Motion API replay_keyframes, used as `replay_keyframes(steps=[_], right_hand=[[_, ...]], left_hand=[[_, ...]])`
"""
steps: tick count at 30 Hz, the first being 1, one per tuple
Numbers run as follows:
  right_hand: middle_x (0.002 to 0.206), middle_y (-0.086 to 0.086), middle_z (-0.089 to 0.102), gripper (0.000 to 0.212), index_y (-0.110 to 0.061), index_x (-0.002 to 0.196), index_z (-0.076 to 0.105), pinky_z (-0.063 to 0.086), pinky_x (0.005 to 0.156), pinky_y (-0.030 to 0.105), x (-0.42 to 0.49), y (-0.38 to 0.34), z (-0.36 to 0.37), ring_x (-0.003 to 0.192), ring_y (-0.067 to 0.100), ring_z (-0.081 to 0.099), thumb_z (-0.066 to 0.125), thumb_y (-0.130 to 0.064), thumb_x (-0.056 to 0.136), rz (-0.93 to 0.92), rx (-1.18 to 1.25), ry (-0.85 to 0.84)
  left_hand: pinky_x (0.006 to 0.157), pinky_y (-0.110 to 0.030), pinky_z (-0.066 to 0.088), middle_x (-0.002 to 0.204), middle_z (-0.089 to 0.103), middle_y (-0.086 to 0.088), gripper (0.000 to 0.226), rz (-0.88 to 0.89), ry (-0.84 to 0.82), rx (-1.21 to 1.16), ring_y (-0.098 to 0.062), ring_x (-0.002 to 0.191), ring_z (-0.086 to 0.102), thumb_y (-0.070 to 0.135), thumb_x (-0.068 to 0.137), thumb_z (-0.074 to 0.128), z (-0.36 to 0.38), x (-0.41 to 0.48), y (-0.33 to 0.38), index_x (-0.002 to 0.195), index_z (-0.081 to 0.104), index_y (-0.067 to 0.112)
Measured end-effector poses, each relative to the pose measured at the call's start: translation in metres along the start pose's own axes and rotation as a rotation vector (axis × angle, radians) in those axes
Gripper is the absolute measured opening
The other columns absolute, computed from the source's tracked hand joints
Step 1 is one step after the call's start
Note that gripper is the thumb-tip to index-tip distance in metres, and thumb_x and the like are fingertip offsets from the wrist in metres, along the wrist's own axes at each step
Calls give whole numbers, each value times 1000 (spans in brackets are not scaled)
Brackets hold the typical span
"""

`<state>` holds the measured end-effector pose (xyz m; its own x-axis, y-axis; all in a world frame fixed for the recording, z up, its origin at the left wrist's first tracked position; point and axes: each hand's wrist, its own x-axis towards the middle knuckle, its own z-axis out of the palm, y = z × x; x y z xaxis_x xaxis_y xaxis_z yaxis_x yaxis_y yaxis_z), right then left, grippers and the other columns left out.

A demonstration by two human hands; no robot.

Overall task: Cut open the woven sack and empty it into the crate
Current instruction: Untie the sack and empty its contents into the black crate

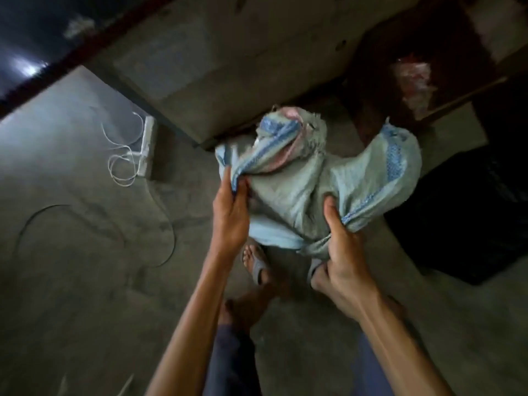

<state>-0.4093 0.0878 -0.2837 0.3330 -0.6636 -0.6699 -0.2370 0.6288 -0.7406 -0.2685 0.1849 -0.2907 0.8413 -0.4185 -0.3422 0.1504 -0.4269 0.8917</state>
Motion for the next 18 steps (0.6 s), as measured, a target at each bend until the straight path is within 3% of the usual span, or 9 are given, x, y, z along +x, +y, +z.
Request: replay_keyframes(steps=[2,4,6,8,10,11,14,16,18], right_hand=[[141,-16,59,67,-44,126,64,35,117,48,-50,-30,-21,135,11,51,67,-78,69,-61,-99,-17],[144,-13,56,83,-33,134,61,35,117,45,-87,-62,-40,136,10,49,67,-80,66,-80,-86,35],[143,-11,58,92,-26,138,59,37,116,44,-112,-95,-59,135,10,51,71,-77,63,-84,-12,78],[142,-8,59,84,-23,137,59,37,116,44,-126,-121,-84,134,11,53,75,-68,68,-128,60,92],[139,-9,62,62,-27,130,65,39,115,42,-134,-143,-113,132,9,55,75,-55,76,-209,93,127],[135,-12,64,50,-32,124,69,42,113,39,-135,-152,-130,129,7,56,75,-52,78,-239,97,159],[131,-15,67,43,-40,116,72,44,110,34,-129,-168,-187,127,5,58,78,-53,75,-285,130,243],[132,-18,66,43,-44,116,70,44,111,35,-119,-163,-227,128,4,57,78,-53,75,-298,131,326],[129,-28,64,35,-54,112,68,44,111,28,-108,-149,-269,126,-5,56,76,-50,79,-296,108,402]], left_hand=[[94,-30,44,120,61,-16,38,-2,-97,49,-15,106,53,7,105,40,-16,-22,44,141,44,-7],[101,-31,44,136,56,-22,41,-33,-191,64,-18,118,55,7,106,39,-20,-49,80,146,39,-2],[108,-27,42,144,52,-13,43,7,-252,59,-10,128,53,10,106,38,-17,-75,109,149,38,16],[112,-23,39,144,52,-3,42,83,-329,50,0,130,50,15,106,36,-4,-91,134,147,39,26],[114,-39,39,139,52,0,40,115,-427,62,-10,129,48,21,105,34,17,-103,155,144,39,11],[107,-41,43,126,54,11,32,152,-479,82,-4,118,50,24,105,34,31,-108,163,134,41,12],[91,-28,44,97,47,27,14,195,-603,131,9,93,47,25,105,33,87,-124,173,118,39,24],[91,-24,47,99,49,28,18,180,-690,138,10,95,50,24,105,35,130,-140,170,122,39,23],[94,-32,52,106,54,25,27,130,-776,139,5,101,55,24,104,37,182,-161,159,129,38,15]])
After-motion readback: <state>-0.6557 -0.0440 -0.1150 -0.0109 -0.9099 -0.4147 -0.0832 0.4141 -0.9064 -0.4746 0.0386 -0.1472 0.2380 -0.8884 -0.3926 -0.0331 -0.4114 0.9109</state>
